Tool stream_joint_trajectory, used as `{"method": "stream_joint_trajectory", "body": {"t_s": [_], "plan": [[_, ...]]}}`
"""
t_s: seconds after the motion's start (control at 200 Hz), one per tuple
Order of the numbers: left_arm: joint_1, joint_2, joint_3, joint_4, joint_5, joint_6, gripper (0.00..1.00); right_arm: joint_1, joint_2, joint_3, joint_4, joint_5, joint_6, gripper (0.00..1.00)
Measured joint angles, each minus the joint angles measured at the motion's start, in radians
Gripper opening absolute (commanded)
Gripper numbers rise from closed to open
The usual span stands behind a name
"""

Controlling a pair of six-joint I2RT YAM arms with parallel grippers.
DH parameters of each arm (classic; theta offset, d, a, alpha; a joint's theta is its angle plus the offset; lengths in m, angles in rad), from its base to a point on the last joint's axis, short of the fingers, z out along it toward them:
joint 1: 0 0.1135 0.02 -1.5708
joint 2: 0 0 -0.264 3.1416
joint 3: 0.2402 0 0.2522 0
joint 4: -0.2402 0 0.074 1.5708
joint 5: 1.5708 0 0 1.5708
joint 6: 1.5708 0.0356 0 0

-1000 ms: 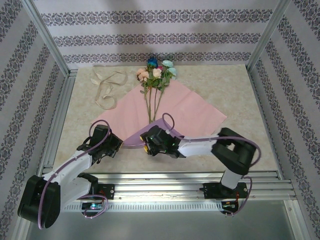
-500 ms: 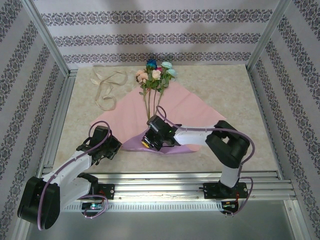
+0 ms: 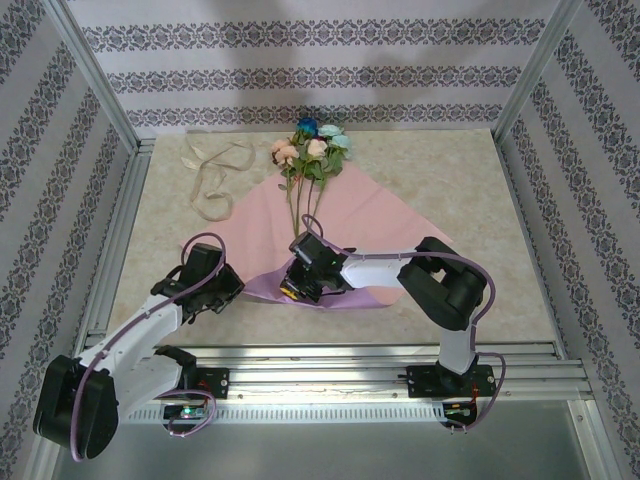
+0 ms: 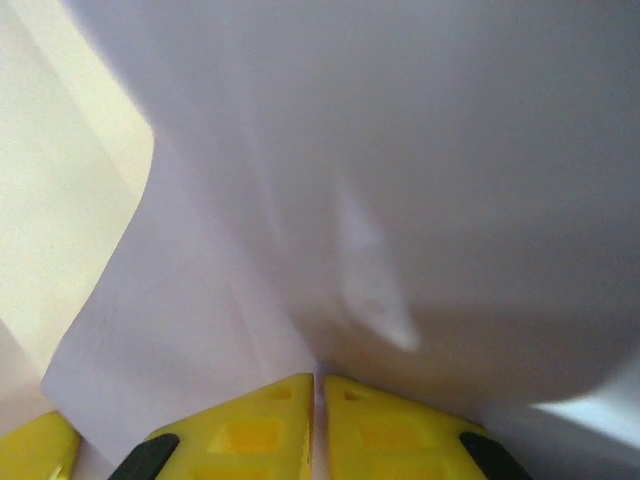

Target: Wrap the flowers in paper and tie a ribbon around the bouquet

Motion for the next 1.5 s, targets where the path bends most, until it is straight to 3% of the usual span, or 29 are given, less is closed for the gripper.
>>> {"method": "stream_joint_trajectory", "body": {"t_s": [0.385,0.884,1.234,1.499], "plan": [[-0.002,0.002,-0.009,-0.025,-0.023,0.048,0.0,0.036,-0.073,0.084,-0.122,-0.009,-0.18,0.06],[-0.009,0.005,-0.01,-0.03,-0.029,0.094,0.0,0.055,0.055,0.114,-0.153,-0.034,-0.184,0.08],[-0.168,0.02,0.143,-0.17,-0.151,0.286,0.0,0.055,0.068,0.131,-0.17,-0.044,-0.201,0.17],[-0.278,0.072,0.218,-0.201,-0.236,0.439,0.0,0.048,0.068,0.122,-0.141,-0.07,-0.214,0.15]]}}
